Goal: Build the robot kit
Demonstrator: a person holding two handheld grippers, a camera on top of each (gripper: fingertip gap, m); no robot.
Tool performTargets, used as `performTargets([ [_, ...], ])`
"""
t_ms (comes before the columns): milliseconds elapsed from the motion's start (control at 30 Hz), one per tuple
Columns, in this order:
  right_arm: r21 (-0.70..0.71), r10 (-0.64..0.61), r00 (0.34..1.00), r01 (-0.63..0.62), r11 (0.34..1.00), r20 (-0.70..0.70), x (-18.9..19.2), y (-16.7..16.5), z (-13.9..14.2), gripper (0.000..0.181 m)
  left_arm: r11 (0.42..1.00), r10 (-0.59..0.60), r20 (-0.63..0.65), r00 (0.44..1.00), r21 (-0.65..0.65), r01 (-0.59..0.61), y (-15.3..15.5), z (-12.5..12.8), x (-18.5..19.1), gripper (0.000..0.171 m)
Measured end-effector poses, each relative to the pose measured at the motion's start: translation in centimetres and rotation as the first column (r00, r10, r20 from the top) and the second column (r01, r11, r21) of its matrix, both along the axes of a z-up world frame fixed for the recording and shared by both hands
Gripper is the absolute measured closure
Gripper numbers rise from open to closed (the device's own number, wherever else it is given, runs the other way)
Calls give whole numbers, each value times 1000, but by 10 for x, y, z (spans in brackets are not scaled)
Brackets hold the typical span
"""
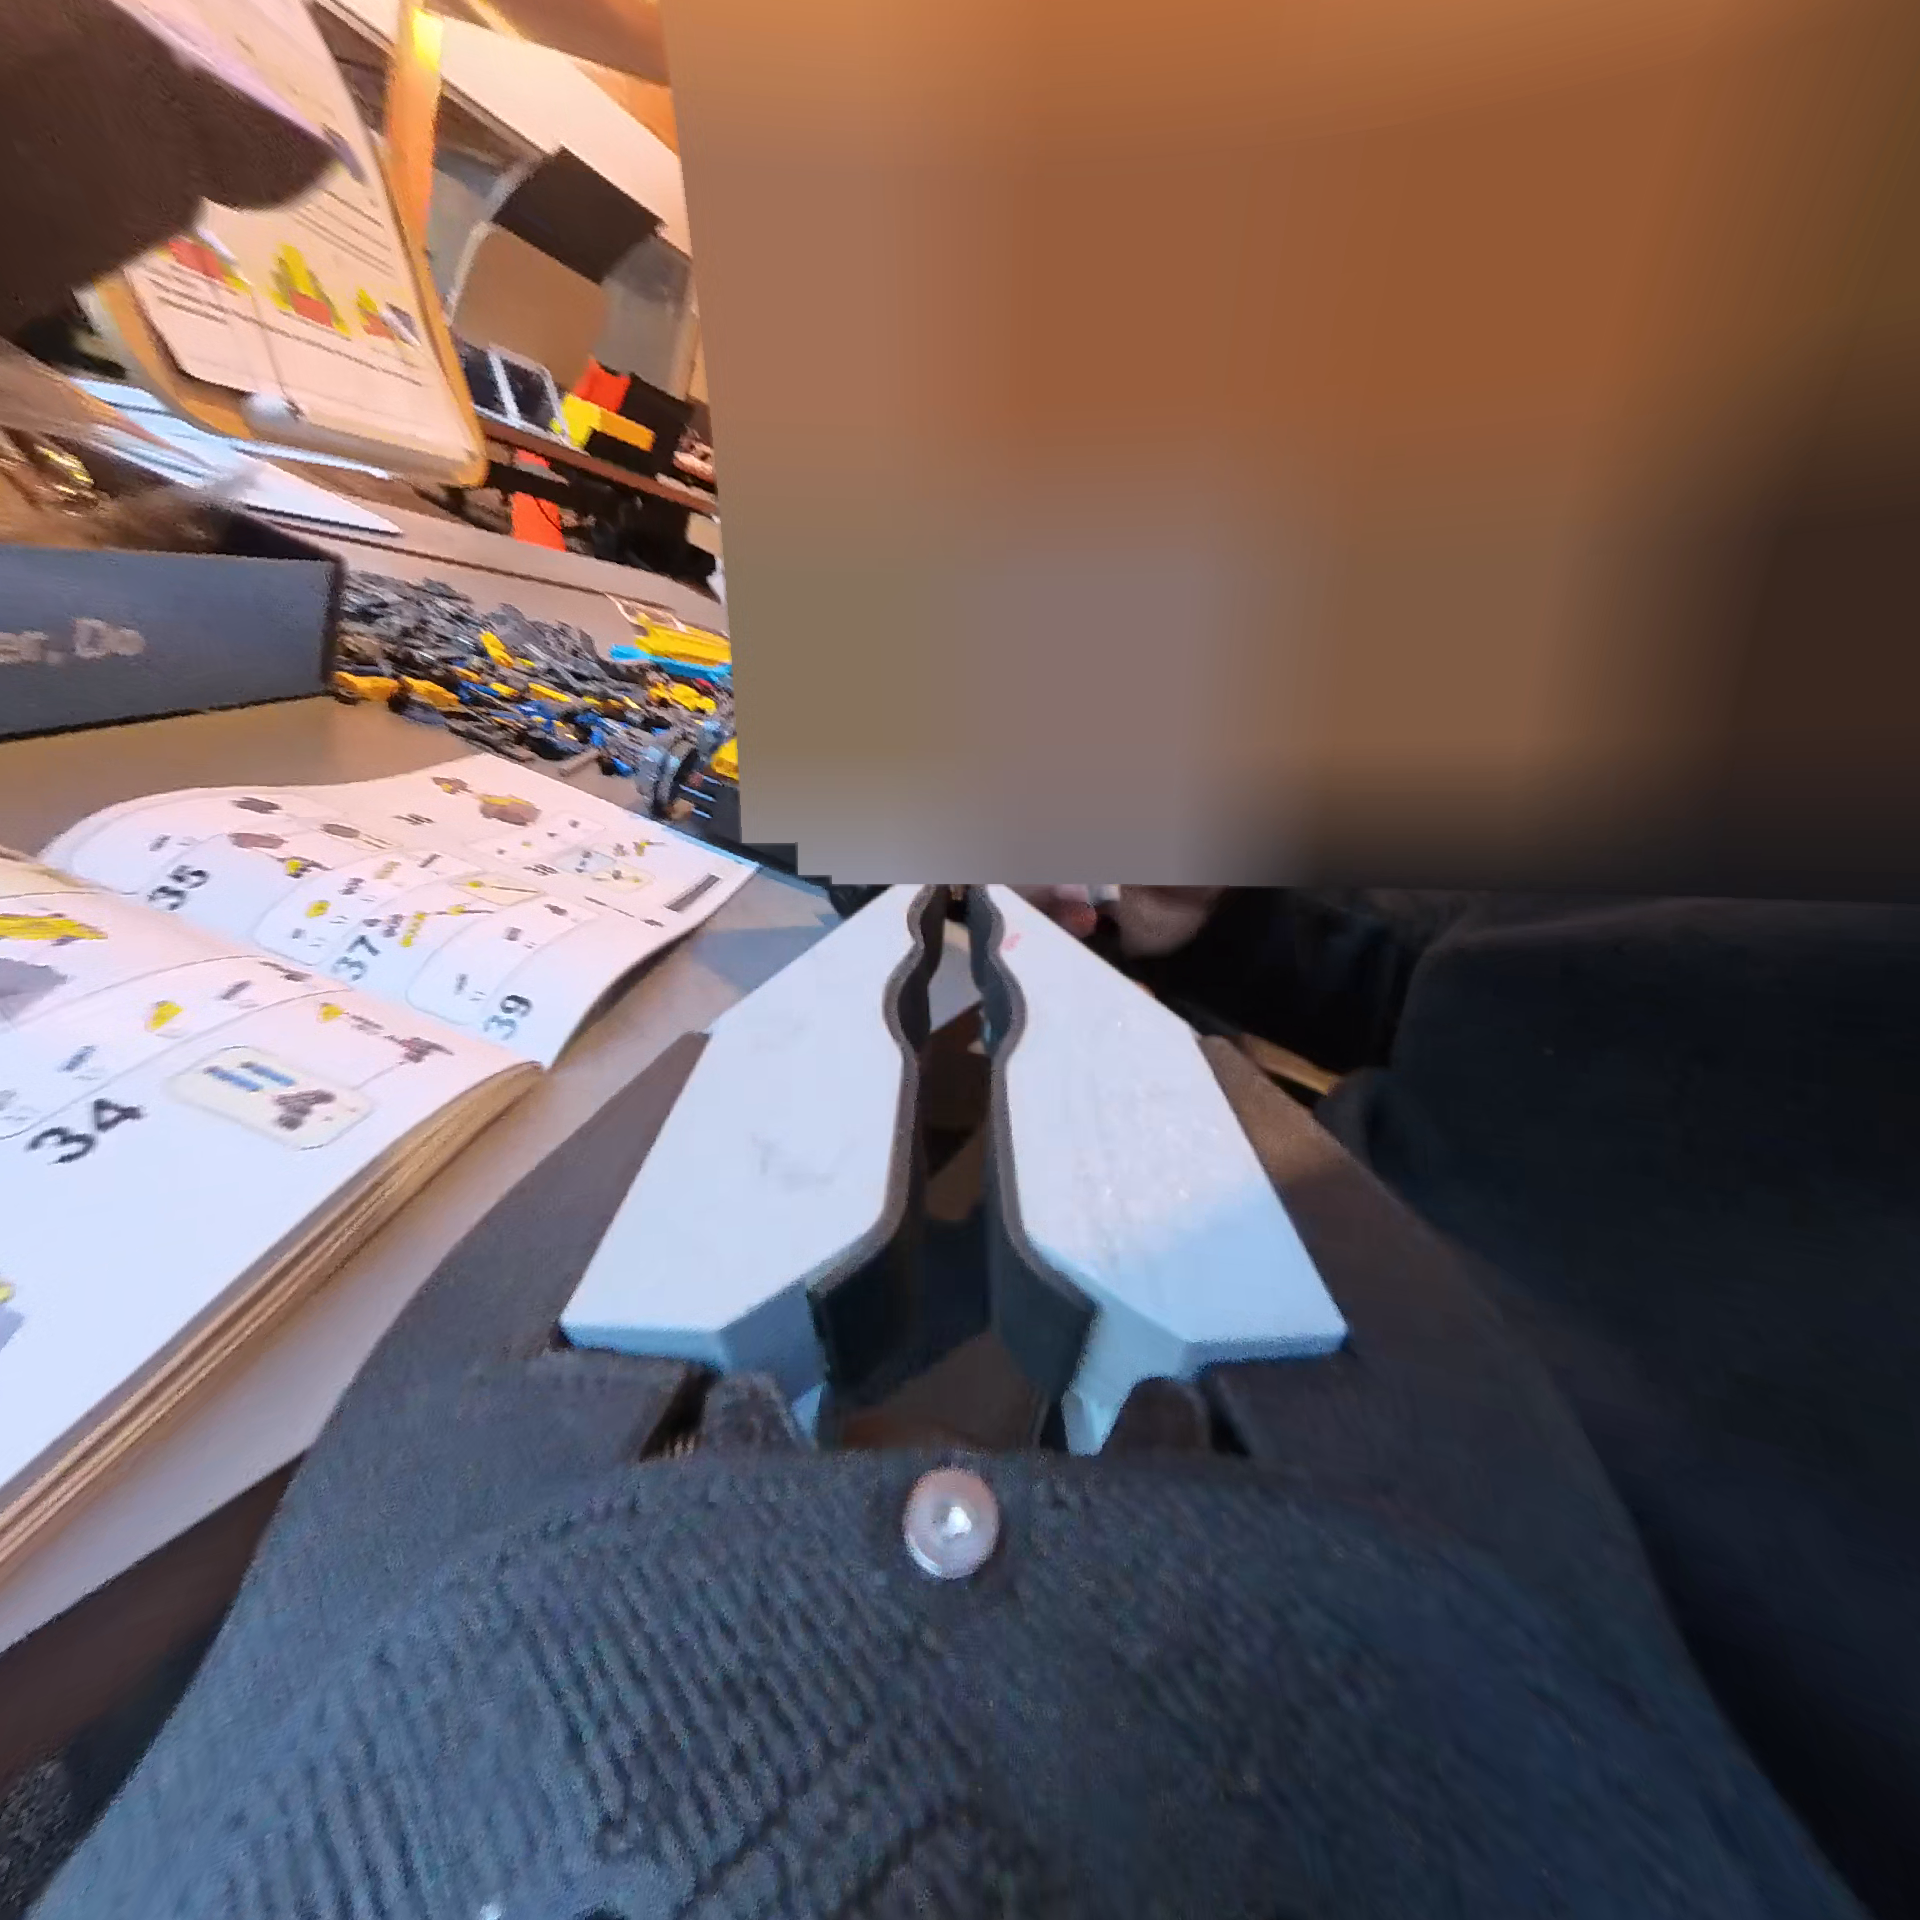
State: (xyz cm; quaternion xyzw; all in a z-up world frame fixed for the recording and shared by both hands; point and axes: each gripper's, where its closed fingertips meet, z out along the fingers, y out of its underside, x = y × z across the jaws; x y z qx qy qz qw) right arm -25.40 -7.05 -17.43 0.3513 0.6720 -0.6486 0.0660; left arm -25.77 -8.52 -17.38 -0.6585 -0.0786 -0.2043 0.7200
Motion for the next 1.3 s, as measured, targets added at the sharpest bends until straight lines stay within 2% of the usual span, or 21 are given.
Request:
performTargets([
  [133, -85, -52, 998, 53, 995, 18, -10, -10, 3, 162, 998, 55, 18, 998, 32, -55, -1, 3, -8, 169],
  [267, -175, -37, 999, 43, 984, 34, -10, -27, 6, 164, 993, 99, -16, 995, 59, -98, -2, 8, -8, 169],
  [367, -182, -57, 998, 60, 981, 22, -10, -28, 7, 172, 994, 90, -3, 996, 66, -90, -1, 9, -6, 169],
  [667, -199, -75, 997, 78, 977, 21, 1, -22, 9, 174, 997, 50, -29, 998, 61, -48, 4, 10, 6, 169],
  [933, -365, -79, 994, 100, 926, 72, 5, -20, 13, 175, 997, 59, -124, 991, 54, -52, 4, 12, 13, 169],
  [1167, -294, -105, 990, 129, 947, 98, -2, -20, 7, 175, 992, 121, -235, 964, 8, -123, 4, 6, 6, 168],
  [1300, -170, -107, 986, 128, 977, 131, -3, -10, -6, 175, 993, 97, -262, 960, -32, -110, 6, -1, 8, 162],
])
